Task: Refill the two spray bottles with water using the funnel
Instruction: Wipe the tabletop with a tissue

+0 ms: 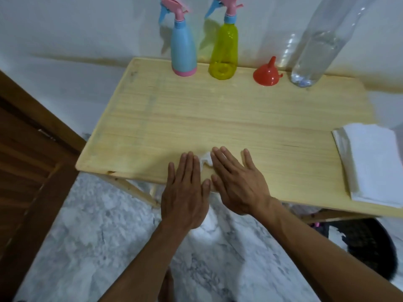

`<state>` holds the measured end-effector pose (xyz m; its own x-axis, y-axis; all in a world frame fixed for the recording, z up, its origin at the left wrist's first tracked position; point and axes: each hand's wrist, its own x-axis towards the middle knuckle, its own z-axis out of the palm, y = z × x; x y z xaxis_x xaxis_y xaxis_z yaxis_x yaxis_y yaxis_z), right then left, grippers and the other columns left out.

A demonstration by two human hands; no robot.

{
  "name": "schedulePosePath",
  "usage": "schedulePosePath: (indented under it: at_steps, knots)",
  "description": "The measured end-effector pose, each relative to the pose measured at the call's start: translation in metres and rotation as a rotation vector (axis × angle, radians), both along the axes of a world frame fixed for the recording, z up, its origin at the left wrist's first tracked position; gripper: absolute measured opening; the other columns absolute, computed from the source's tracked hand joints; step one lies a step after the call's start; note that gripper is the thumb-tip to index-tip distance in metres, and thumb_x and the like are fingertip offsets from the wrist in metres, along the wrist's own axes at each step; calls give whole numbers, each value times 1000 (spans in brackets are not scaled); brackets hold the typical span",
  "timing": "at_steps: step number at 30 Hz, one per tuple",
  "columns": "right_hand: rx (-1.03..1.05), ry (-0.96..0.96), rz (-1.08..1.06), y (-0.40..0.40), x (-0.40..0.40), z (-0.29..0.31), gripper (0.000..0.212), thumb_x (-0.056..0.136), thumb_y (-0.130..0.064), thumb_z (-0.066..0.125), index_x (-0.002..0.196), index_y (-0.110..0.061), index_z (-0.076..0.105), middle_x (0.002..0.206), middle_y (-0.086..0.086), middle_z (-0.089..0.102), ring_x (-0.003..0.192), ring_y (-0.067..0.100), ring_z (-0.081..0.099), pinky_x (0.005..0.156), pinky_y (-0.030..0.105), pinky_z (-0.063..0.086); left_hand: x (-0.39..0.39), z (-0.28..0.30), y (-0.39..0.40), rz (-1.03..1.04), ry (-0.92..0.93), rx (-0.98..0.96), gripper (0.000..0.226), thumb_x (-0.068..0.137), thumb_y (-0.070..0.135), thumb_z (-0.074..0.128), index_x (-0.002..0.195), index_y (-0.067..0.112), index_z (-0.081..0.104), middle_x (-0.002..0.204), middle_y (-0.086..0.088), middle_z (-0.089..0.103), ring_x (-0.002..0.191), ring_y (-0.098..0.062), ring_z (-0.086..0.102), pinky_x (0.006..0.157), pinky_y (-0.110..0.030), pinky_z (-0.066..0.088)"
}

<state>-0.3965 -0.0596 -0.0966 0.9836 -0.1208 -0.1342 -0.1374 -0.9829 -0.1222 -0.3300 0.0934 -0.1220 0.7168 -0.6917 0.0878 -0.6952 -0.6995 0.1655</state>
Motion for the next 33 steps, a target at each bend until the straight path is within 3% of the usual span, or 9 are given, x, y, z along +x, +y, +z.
schedulePosePath:
  at_steps: [4, 8, 15, 19, 23, 25, 29, 33]
  knots:
    - [-6, 7, -43, -49, -45, 2, 70, 101, -47, 1, 162, -17, 11, 170, -3, 5, 156, 13, -1, 124, 52, -7, -33, 0, -42, -42, 11, -3, 65, 102, 38, 10, 152, -1, 27, 161, -18, 22, 152, -27, 12, 122, -51, 10]
    - [-10, -5, -122, -80, -85, 2, 67, 103, -45, 8, 162, -15, 20, 169, 0, 15, 156, 15, 8, 124, 53, -2, -57, 1, -76, -114, 18, -13, 65, 101, 38, 10, 153, 0, 24, 162, -16, 20, 152, -25, 10, 123, -49, 6]
    - [17, 35, -324, -89, -130, 2, 73, 96, -47, -7, 162, -18, -1, 169, -5, -9, 154, 10, -14, 122, 49, -15, -80, 4, -111, -282, 61, 50, 66, 99, 41, 3, 155, 6, 7, 165, -10, 4, 153, -20, -4, 124, -47, 0]
    - [58, 29, -456, -76, -144, 0, 70, 96, -45, -6, 162, -19, -5, 170, -5, -11, 155, 11, -16, 121, 47, -17, -79, 4, -110, -429, 24, 53, 64, 102, 38, 9, 154, 3, 19, 163, -12, 15, 153, -23, 7, 123, -49, 12]
    - [116, -51, -555, -48, -146, -3, 71, 98, -44, -1, 163, -17, 5, 171, -2, -1, 157, 14, -10, 121, 46, -14, -67, 1, -94, -547, 3, 53, 59, 104, 37, 15, 154, 7, 23, 163, -9, 20, 152, -20, 10, 122, -47, 16]
    - [95, -108, -576, -38, -147, -10, 65, 102, -41, 8, 162, -16, 15, 170, 0, 9, 158, 17, 0, 122, 49, -7, -61, -1, -88, -575, -10, 31, 55, 105, 35, 21, 154, 9, 27, 161, -7, 25, 151, -18, 15, 121, -45, 16]
    - [9, -266, -591, -28, -151, -28, 52, 105, -34, 37, 152, -10, 44, 160, 6, 41, 152, 28, 30, 117, 60, 28, -52, -8, -73, -587, 15, -110, 49, 104, 31, 37, 148, 10, 41, 156, -6, 37, 148, -18, 27, 120, -44, 20]
    - [-64, -433, -546, -31, -155, -43, 40, 99, -18, 60, 137, -7, 61, 144, 10, 60, 141, 37, 48, 108, 63, 40, -46, -12, -67, -594, 20, -220, 43, 100, 24, 47, 139, 7, 54, 146, -10, 50, 140, -22, 41, 117, -43, 24]
